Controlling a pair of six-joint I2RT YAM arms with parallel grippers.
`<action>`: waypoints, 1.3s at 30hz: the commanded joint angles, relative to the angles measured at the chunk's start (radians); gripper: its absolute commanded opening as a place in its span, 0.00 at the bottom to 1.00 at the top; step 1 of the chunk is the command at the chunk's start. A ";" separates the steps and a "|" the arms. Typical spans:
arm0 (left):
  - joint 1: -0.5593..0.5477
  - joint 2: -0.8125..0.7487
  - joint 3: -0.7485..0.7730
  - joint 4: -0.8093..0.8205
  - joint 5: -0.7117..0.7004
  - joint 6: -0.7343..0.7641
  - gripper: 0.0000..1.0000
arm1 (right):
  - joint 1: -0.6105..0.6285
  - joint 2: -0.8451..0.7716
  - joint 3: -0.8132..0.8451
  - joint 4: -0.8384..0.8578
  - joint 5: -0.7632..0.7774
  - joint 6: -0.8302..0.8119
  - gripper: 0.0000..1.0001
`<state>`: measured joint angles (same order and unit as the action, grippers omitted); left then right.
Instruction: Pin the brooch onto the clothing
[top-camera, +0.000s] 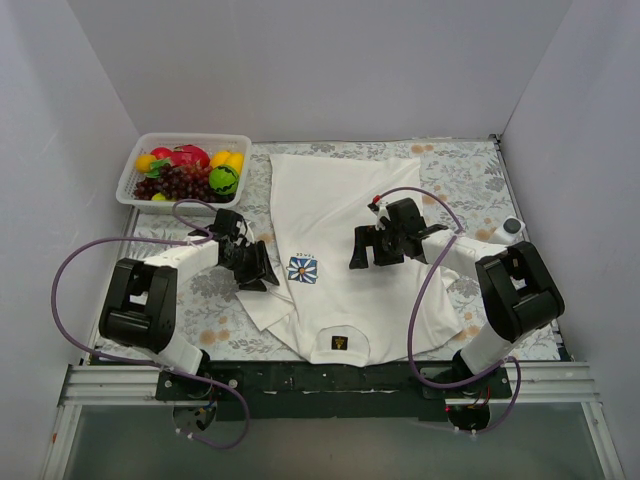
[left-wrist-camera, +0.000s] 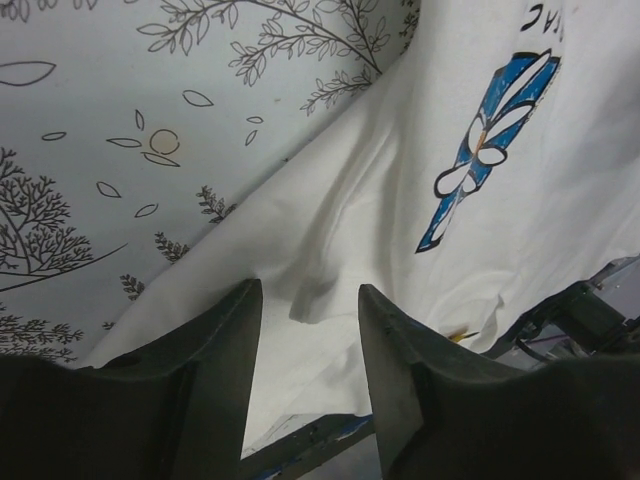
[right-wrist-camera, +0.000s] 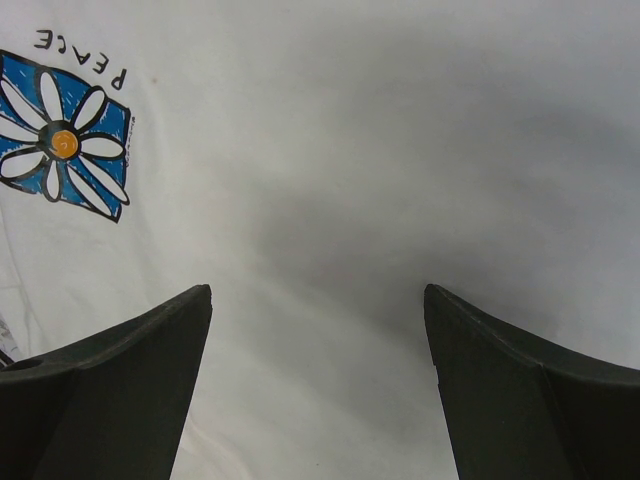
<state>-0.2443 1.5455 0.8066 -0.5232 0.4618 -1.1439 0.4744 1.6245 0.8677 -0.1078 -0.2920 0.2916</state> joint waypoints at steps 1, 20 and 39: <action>0.000 -0.004 0.017 -0.032 -0.064 0.038 0.44 | 0.004 0.014 0.011 0.003 -0.007 -0.003 0.93; 0.000 0.016 0.023 0.028 0.109 0.042 0.00 | 0.003 0.037 0.027 -0.012 0.001 -0.019 0.93; 0.158 -0.044 0.233 -0.268 -0.629 0.027 0.00 | 0.003 0.031 0.034 -0.038 0.014 -0.037 0.93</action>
<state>-0.1299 1.5520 0.9974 -0.7235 0.0273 -1.0931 0.4744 1.6341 0.8772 -0.1120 -0.2943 0.2798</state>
